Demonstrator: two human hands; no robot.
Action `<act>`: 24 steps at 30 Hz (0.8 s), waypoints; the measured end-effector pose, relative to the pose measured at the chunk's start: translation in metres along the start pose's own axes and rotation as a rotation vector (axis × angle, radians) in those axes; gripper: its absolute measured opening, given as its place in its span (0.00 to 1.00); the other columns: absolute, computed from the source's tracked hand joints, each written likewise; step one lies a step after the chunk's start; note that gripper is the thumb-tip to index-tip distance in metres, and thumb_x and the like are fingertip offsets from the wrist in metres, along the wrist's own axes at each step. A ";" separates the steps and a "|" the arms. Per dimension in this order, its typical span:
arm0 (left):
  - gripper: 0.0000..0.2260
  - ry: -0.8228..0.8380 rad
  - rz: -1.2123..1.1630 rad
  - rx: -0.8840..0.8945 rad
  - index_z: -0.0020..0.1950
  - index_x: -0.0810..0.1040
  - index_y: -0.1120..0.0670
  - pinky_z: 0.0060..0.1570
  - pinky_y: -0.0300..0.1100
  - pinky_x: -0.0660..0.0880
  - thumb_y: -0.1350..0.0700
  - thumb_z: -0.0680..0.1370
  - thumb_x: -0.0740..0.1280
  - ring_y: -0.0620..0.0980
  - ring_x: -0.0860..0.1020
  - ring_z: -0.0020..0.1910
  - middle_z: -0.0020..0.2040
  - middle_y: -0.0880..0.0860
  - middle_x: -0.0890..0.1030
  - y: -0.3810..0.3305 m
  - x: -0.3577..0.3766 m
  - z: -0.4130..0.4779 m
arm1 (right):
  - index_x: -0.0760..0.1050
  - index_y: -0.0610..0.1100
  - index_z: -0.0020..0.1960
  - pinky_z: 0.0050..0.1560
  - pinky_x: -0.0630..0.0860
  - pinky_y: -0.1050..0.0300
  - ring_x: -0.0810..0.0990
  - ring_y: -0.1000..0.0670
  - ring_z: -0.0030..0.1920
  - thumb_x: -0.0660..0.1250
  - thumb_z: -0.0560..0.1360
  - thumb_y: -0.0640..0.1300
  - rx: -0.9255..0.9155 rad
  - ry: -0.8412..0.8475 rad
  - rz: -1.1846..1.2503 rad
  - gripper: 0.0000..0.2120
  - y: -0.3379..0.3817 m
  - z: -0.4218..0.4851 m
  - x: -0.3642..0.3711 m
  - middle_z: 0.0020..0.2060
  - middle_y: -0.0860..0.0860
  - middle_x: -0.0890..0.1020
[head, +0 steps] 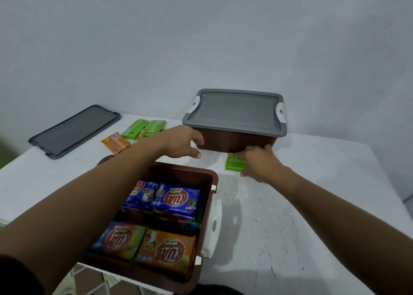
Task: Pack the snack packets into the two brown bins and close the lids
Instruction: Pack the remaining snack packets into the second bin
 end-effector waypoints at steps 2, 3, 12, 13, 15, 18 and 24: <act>0.22 0.056 0.059 -0.017 0.71 0.77 0.51 0.56 0.39 0.66 0.47 0.79 0.72 0.48 0.76 0.63 0.70 0.49 0.77 -0.003 0.006 0.004 | 0.74 0.55 0.68 0.59 0.65 0.48 0.77 0.46 0.59 0.70 0.74 0.53 -0.028 -0.004 -0.044 0.23 0.000 0.001 -0.003 0.58 0.50 0.79; 0.22 0.079 0.091 -0.024 0.73 0.76 0.51 0.57 0.39 0.65 0.47 0.79 0.71 0.50 0.75 0.67 0.72 0.49 0.76 -0.004 0.009 0.006 | 0.76 0.54 0.67 0.58 0.65 0.48 0.78 0.46 0.57 0.69 0.75 0.51 -0.044 -0.005 -0.069 0.21 0.000 0.001 -0.004 0.56 0.50 0.80; 0.19 0.155 0.095 -0.002 0.70 0.79 0.53 0.58 0.38 0.68 0.48 0.80 0.70 0.51 0.77 0.65 0.69 0.51 0.79 -0.014 0.024 0.014 | 0.77 0.48 0.57 0.38 0.79 0.53 0.81 0.49 0.41 0.68 0.77 0.53 -0.118 0.084 0.524 0.12 0.025 -0.008 -0.012 0.46 0.49 0.81; 0.18 0.144 0.081 -0.003 0.68 0.79 0.53 0.57 0.39 0.68 0.48 0.80 0.70 0.50 0.77 0.63 0.67 0.51 0.80 -0.010 0.021 0.012 | 0.77 0.49 0.55 0.36 0.79 0.56 0.82 0.49 0.41 0.69 0.77 0.51 -0.141 0.144 0.601 0.10 0.033 -0.008 -0.009 0.46 0.49 0.81; 0.17 0.116 0.060 -0.014 0.66 0.81 0.53 0.55 0.39 0.69 0.48 0.80 0.71 0.49 0.78 0.59 0.64 0.51 0.81 -0.001 0.012 0.007 | 0.80 0.49 0.52 0.40 0.80 0.57 0.83 0.50 0.44 0.68 0.77 0.48 -0.225 0.234 0.651 0.07 0.052 -0.005 -0.005 0.47 0.52 0.82; 0.16 0.085 0.005 -0.057 0.65 0.82 0.51 0.57 0.42 0.71 0.47 0.79 0.71 0.47 0.77 0.56 0.62 0.49 0.82 0.022 0.001 -0.003 | 0.84 0.49 0.54 0.53 0.81 0.57 0.83 0.53 0.50 0.68 0.77 0.41 -0.295 0.377 0.750 0.08 0.076 -0.002 -0.002 0.49 0.55 0.85; 0.15 0.071 -0.060 -0.142 0.62 0.83 0.48 0.64 0.47 0.73 0.46 0.77 0.73 0.50 0.79 0.62 0.59 0.49 0.83 0.082 -0.013 -0.032 | 0.82 0.45 0.59 0.57 0.82 0.50 0.84 0.50 0.53 0.70 0.78 0.43 -0.387 0.520 0.788 0.11 0.123 0.020 -0.011 0.52 0.51 0.86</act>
Point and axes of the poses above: each hand's wrist, its own z-axis towards the middle knuckle, its own x-axis out of the palm, y = z × x, the point moved 7 cm from there along z, towards the middle knuckle
